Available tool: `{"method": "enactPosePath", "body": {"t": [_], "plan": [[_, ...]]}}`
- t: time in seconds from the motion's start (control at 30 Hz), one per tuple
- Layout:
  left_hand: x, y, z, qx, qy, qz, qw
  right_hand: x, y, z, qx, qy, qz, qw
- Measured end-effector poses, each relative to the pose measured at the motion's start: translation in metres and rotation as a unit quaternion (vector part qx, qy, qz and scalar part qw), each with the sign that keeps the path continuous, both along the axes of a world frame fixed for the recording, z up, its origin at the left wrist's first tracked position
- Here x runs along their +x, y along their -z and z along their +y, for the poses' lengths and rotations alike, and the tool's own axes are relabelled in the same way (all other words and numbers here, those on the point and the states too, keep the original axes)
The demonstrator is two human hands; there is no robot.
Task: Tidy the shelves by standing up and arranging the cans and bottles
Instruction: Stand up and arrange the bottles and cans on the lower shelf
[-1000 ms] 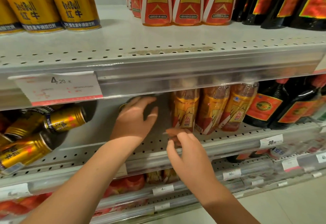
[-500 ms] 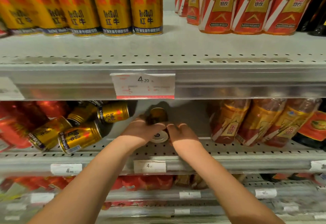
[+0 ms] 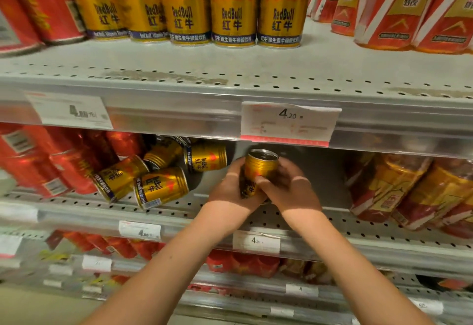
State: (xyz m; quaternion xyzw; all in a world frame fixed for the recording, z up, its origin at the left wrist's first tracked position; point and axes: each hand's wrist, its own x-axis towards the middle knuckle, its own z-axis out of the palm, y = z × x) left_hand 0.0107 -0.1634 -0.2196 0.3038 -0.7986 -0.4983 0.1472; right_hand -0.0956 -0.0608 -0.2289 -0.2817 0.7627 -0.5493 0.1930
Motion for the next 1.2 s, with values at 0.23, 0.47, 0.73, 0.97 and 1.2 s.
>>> {"method": "enactPosePath", "body": {"t": [0.23,0.47,0.73,0.97,1.2], "plan": [[0.036,-0.016,-0.017,-0.158,0.045,-0.072,0.984,0.0,0.014,0.004,-0.021,-0.046,0.031,0.998],[0.106,-0.033,-0.076,-0.397,-0.053,-0.089,0.912,-0.005,0.02,-0.003,-0.003,-0.051,0.032,0.998],[0.117,-0.023,-0.106,-0.467,0.001,-0.292,0.835,0.003,0.023,-0.021,0.127,-0.003,0.073,0.989],[0.079,-0.036,-0.074,-0.14,-0.01,0.002,0.99,0.006,0.026,-0.023,0.102,0.019,0.063,0.993],[0.01,-0.059,-0.052,-0.001,0.012,0.106,0.994,0.01,0.03,-0.026,0.087,0.023,0.063,0.994]]}}
